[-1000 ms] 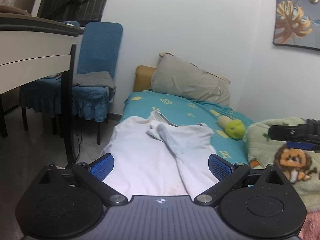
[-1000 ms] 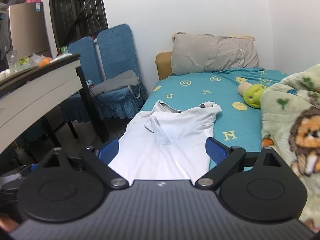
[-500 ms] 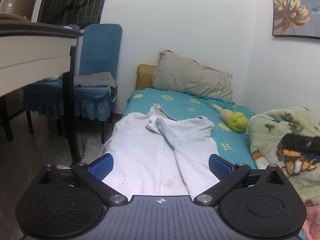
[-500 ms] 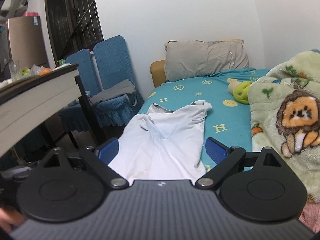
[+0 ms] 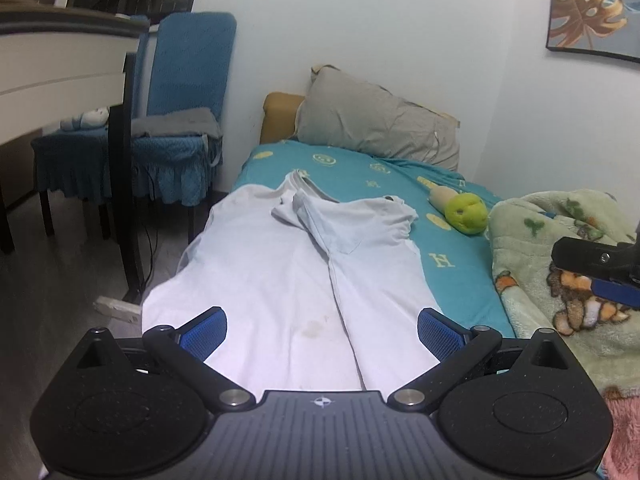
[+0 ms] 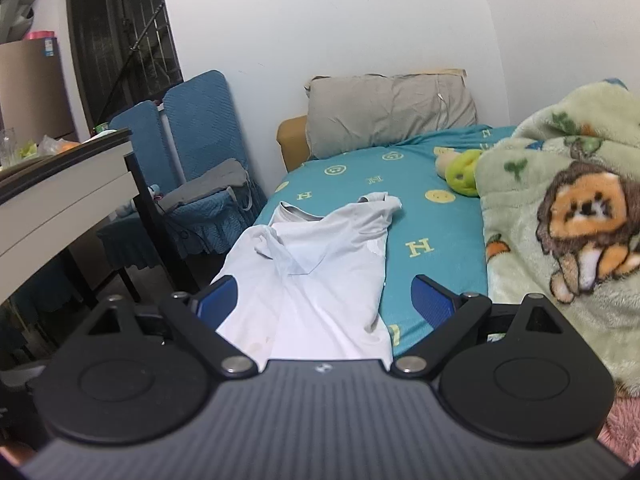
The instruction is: Fold clothes
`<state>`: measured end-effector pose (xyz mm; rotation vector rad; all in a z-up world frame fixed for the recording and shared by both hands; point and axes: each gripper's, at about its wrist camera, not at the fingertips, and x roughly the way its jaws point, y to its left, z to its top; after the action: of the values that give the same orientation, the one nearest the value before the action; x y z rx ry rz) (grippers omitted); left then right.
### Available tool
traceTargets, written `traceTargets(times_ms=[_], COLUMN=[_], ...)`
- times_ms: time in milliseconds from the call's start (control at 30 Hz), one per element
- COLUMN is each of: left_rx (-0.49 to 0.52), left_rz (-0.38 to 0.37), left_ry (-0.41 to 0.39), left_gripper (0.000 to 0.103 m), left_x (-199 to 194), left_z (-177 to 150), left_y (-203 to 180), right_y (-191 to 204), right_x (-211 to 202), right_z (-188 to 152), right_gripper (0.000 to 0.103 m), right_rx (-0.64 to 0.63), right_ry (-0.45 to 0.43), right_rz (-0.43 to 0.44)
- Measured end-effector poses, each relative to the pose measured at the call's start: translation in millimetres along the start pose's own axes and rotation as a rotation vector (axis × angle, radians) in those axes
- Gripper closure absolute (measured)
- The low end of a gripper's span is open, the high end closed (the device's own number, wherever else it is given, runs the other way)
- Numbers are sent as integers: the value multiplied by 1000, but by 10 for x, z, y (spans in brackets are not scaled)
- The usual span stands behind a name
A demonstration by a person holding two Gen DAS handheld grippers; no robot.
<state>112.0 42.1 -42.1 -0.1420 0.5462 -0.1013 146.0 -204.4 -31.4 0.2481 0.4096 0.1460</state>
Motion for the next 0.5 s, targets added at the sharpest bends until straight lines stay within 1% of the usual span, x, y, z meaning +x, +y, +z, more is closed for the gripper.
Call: traceTargets(times_ms=[133,233,333,400,500], left_rx=[-29,-46,-23,-12,-45], left_rz=[8,28,20,21,-4], left_ry=[18,31,44,69,107], left_gripper=[1,1,2,2,2], left_x=[78,193,385,539,772], left_z=[3,21,46,64,104], left_y=[52,96,126,154,302], right_y=[-16,-22,-40,-49,-70], right_x=[38,66,103,143,210], right_z=[-12,-15,-24,-30,-32], right_gripper=[8,8,8,8,8], right_rx=[4,5,-1,-4,-7], right_ry=[13,23,27,33,43], right_rz=[3,12,20,16,10])
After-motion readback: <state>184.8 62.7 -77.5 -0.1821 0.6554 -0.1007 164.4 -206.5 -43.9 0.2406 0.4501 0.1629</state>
